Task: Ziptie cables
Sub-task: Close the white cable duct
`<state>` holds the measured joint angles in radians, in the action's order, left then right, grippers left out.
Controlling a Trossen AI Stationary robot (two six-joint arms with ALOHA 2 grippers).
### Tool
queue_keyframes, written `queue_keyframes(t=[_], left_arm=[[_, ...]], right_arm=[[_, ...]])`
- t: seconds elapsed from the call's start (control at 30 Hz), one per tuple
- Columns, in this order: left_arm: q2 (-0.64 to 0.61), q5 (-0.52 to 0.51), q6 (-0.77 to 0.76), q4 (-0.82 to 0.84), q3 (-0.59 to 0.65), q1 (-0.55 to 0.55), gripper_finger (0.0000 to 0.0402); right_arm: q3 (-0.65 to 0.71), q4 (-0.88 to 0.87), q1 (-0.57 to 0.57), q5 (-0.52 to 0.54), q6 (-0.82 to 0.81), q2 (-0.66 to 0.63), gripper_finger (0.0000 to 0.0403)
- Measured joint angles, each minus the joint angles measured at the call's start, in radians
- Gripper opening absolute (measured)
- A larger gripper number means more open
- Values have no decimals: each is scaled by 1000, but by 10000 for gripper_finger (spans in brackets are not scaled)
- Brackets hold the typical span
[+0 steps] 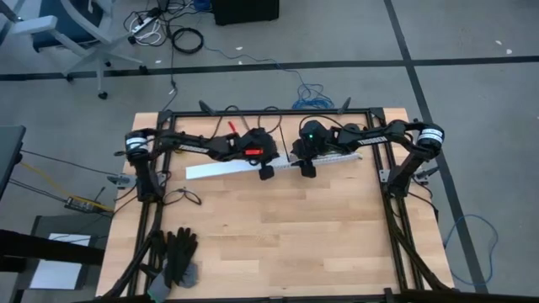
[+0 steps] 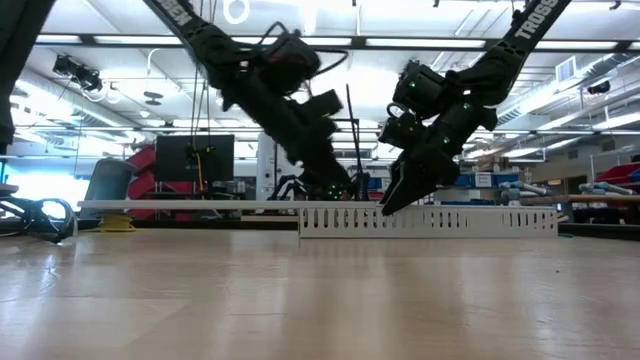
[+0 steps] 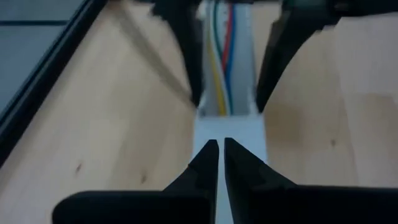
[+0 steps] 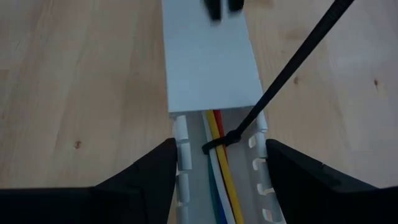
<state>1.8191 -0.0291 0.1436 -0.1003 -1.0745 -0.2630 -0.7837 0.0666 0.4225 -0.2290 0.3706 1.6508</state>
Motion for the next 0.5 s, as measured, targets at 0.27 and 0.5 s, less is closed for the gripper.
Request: queue_keyframes(t=[0.27,0.5], left_arm=[[-201,-66,-67,-200,286,-3,0],[-348,-106,-127,-260,471,-4,0]], right_arm=[[0,5,-1,16,-6,0,224],[0,9,-1,23,-11,0,226]])
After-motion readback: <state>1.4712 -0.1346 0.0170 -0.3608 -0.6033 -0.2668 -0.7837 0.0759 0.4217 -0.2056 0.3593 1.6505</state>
